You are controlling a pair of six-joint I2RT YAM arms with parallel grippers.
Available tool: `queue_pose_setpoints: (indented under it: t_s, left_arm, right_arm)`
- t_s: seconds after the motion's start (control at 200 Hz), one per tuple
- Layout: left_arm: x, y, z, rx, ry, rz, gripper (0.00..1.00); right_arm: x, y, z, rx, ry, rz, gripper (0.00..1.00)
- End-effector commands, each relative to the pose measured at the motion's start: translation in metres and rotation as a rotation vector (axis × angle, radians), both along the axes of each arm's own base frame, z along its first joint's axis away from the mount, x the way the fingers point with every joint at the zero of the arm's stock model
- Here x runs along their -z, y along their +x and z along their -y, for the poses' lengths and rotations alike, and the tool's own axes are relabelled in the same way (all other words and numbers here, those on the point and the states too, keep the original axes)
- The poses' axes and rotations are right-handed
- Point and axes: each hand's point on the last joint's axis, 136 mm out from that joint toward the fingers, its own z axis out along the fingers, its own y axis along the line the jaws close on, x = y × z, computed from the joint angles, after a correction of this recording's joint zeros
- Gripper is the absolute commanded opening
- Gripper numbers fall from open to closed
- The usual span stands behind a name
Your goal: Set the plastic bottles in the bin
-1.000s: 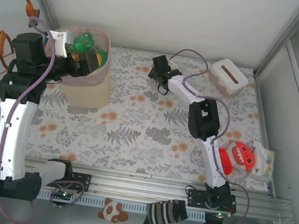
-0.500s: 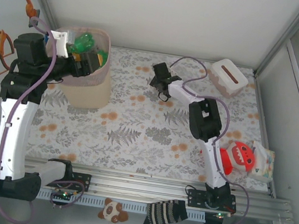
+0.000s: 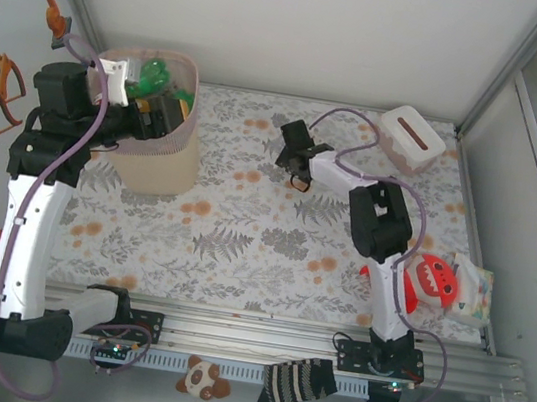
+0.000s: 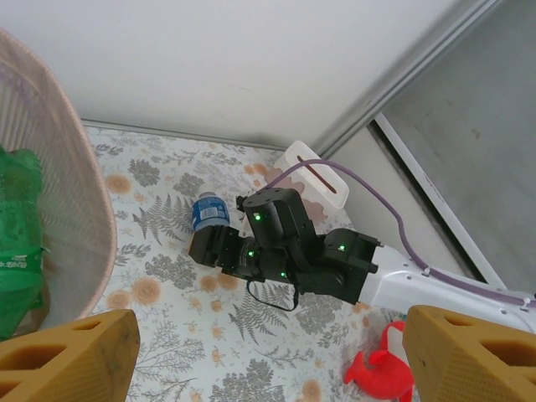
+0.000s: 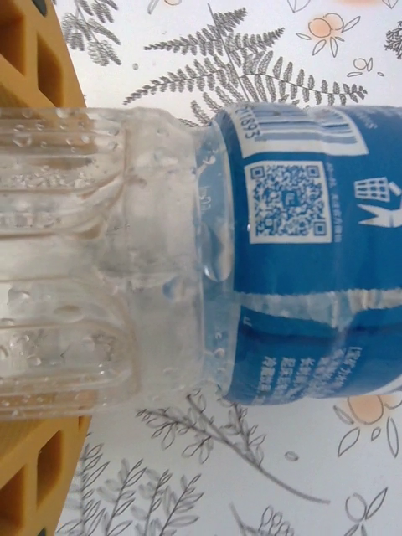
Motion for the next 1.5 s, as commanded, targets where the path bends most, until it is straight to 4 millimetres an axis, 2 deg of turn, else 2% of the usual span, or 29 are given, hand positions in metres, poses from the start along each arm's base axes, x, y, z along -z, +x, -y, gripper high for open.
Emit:
queue_pose_setpoints:
  t_s: [0.0, 0.09, 0.11, 0.225, 0.421, 0.591, 0.821, 1.051, 1.252, 1.412, 1.497]
  left_arm:
    - [-0.006, 0.003, 0.005, 0.014, -0.023, 0.024, 0.82]
    - [-0.006, 0.004, 0.009, 0.026, -0.027, 0.028, 0.82]
    - [-0.006, 0.004, 0.01, 0.03, -0.029, 0.031, 0.82]
    - [-0.011, 0.004, 0.016, 0.053, -0.043, 0.06, 0.82]
    - [-0.027, 0.004, 0.033, 0.115, -0.1, 0.144, 0.82]
    - [-0.042, 0.0, 0.051, 0.183, -0.121, 0.226, 0.82]
    - [-0.073, -0.02, 0.083, 0.32, -0.165, 0.383, 0.82]
    - [-0.104, -0.051, 0.114, 0.484, -0.22, 0.551, 0.83]
    - [-0.121, -0.075, 0.139, 0.615, -0.249, 0.619, 0.86]
    - [-0.132, -0.097, 0.155, 0.704, -0.272, 0.662, 0.91]
    - [-0.133, -0.101, 0.164, 0.733, -0.281, 0.661, 0.92]
  right_arm:
    - [-0.046, -0.001, -0.002, -0.018, 0.043, 0.086, 0.57]
    - [-0.062, -0.012, 0.001, -0.046, 0.057, 0.106, 0.56]
    - [-0.071, -0.015, 0.002, -0.057, 0.065, 0.121, 0.56]
    - [-0.098, -0.032, 0.006, -0.122, 0.08, 0.162, 0.56]
    - [-0.159, -0.065, 0.008, -0.278, 0.127, 0.284, 0.56]
    - [-0.223, -0.096, 0.007, -0.421, 0.181, 0.45, 0.55]
    - [-0.315, -0.148, 0.003, -0.625, 0.282, 0.721, 0.54]
    - [-0.393, -0.205, 0.0, -0.808, 0.397, 0.976, 0.54]
    - [-0.438, -0.25, -0.008, -0.977, 0.498, 1.097, 0.53]
    - [-0.462, -0.277, -0.014, -1.069, 0.561, 1.157, 0.53]
    - [-0.472, -0.293, -0.018, -1.126, 0.591, 1.199, 0.53]
